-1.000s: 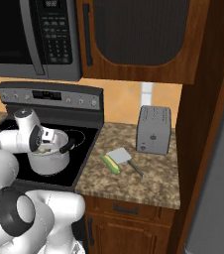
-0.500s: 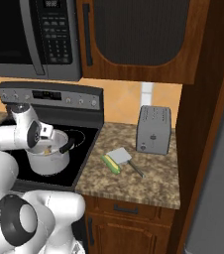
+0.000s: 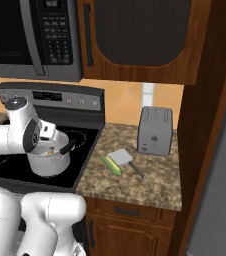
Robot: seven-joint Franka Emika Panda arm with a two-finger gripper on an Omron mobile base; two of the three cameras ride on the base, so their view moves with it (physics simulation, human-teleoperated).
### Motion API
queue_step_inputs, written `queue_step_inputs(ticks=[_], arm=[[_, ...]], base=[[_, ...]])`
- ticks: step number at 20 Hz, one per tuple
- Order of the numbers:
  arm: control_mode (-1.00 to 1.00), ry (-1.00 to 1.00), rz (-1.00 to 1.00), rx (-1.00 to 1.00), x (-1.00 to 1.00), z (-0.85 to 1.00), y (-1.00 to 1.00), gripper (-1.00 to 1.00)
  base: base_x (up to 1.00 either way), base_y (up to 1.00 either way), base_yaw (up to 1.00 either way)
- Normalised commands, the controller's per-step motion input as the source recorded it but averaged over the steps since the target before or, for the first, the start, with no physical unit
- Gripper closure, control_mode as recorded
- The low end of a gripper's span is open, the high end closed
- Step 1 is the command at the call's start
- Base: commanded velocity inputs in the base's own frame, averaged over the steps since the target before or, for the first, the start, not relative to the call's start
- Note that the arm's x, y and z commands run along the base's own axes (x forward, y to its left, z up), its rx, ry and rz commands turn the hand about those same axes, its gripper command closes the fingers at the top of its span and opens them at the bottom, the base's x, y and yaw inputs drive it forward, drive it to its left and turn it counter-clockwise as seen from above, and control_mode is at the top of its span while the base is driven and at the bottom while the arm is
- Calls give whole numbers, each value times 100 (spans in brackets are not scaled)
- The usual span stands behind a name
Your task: Put the cucumber and corn in the pot. Retrieve the spatula and lightly stir the vegetables in the pot.
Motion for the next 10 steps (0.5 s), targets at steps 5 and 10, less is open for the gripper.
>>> queue_step_inputs(ticks=[5, 10], arm=[[-100, 17, -15, 4, -6, 0, -100, -100], [-100, 16, -10, 1, 21, -2, -100, -100]], base=[[0, 0, 0], [0, 0, 0]])
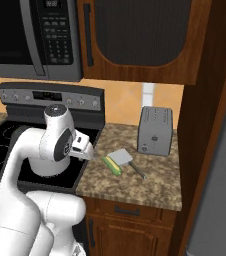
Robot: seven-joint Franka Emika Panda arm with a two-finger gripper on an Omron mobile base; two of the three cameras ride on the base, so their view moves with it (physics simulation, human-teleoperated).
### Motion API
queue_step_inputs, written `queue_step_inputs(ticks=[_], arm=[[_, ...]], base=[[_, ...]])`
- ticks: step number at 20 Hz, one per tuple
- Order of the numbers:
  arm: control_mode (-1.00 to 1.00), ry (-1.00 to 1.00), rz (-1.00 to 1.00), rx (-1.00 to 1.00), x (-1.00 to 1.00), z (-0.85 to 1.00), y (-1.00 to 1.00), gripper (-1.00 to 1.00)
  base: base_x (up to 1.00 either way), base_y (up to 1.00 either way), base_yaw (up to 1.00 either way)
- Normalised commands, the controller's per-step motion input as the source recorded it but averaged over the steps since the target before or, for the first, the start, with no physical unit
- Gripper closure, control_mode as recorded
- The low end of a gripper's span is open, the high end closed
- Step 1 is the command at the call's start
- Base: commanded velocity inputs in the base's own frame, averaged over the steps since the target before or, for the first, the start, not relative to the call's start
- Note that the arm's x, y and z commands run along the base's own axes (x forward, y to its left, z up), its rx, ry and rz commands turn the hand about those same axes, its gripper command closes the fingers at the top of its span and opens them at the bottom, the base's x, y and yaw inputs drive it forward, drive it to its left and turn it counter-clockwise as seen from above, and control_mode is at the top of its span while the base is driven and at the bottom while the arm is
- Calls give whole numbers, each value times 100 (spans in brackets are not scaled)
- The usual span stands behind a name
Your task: Put the cucumber and corn in the pot. Retrieve the spatula and lightly stir the vegetables in the pot.
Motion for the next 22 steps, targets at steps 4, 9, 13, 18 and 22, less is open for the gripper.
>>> queue_step_inputs(ticks=[4, 9, 13, 18, 22], arm=[[-100, 12, 0, 0, 52, -30, -98, -100], [-100, 7, 4, 0, 73, -61, -71, -100], [-100, 5, 9, 0, 55, -75, -40, -100], [-100, 2, 15, 0, 53, -67, -21, -100], [-100, 7, 15, 0, 76, -42, -36, -100]], base=[[0, 0, 0], [0, 0, 0], [0, 0, 0], [0, 0, 0], [0, 0, 0]])
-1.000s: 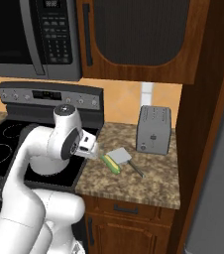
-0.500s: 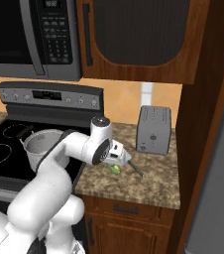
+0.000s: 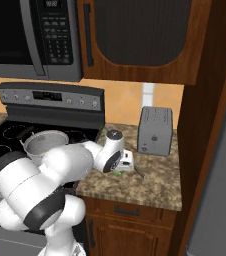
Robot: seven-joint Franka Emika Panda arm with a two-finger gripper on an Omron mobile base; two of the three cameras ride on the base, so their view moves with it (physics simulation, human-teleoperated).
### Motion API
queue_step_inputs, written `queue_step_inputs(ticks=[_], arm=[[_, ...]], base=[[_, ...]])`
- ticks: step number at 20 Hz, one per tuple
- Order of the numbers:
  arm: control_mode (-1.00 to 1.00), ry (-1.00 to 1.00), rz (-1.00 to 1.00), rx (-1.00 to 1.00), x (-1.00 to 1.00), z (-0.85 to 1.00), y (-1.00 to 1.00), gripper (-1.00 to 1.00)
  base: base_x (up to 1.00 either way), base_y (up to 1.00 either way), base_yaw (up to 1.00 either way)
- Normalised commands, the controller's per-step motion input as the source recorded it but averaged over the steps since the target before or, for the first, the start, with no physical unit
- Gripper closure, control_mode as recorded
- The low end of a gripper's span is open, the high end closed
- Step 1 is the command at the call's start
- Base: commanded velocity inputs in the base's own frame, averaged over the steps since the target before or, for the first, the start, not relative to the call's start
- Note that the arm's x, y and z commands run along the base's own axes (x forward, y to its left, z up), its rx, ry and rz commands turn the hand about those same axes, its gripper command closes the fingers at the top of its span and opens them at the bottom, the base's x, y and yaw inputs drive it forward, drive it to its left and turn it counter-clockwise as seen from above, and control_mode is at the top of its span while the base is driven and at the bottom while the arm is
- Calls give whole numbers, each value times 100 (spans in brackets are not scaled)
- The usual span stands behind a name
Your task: Put the cucumber and corn in the pot. Retrieve the spatula and lightly stir the vegetables in the pot.
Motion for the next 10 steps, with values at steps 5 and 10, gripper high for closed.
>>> queue_step_inputs(ticks=[5, 10], arm=[[-100, 12, 13, 0, 74, -35, -24, -100], [-100, 9, 13, 0, 28, -33, -1, -100]], base=[[0, 0, 0], [0, 0, 0]])
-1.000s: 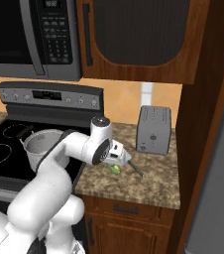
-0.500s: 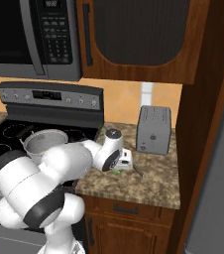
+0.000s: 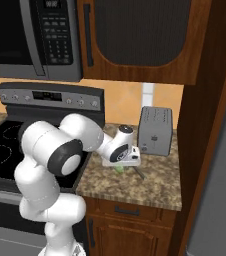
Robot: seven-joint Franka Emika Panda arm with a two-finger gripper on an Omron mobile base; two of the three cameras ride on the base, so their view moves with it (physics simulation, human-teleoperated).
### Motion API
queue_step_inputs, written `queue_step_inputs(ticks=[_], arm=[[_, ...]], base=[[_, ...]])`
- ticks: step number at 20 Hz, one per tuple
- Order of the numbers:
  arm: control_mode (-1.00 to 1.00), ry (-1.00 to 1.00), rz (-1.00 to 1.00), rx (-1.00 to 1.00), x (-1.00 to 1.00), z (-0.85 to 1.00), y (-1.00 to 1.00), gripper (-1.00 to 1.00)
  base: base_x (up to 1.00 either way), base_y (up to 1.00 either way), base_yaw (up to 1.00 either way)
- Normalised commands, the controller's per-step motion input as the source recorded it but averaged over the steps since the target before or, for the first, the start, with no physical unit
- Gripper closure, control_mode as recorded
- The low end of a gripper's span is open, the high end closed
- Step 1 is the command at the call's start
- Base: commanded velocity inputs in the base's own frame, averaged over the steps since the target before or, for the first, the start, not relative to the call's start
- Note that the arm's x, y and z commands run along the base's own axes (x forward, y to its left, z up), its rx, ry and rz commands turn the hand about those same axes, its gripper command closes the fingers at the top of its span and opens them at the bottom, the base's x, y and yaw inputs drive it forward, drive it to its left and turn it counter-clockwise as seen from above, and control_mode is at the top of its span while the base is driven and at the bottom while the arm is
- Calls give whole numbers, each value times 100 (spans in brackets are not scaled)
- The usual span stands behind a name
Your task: Put the cucumber and corn in the pot. Retrieve the spatula and lightly stir the vegetables in the pot.
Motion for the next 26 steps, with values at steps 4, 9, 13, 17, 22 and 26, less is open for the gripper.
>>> queue_step_inputs(ticks=[4, 9, 13, 17, 22, 26], arm=[[-100, 3, 10, 0, -43, -20, 33, 100], [-100, -16, 2, 0, -97, 38, 49, 100], [-100, -20, 0, 0, -79, 100, 64, 100], [-100, -9, -2, 0, -51, 100, 62, 100], [-100, -5, -9, 0, -42, 100, 28, 100], [-100, -1, -6, 0, -13, 96, 43, 100]], base=[[0, 0, 0], [0, 0, 0], [0, 0, 0], [0, 0, 0], [0, 0, 0], [0, 0, 0]])
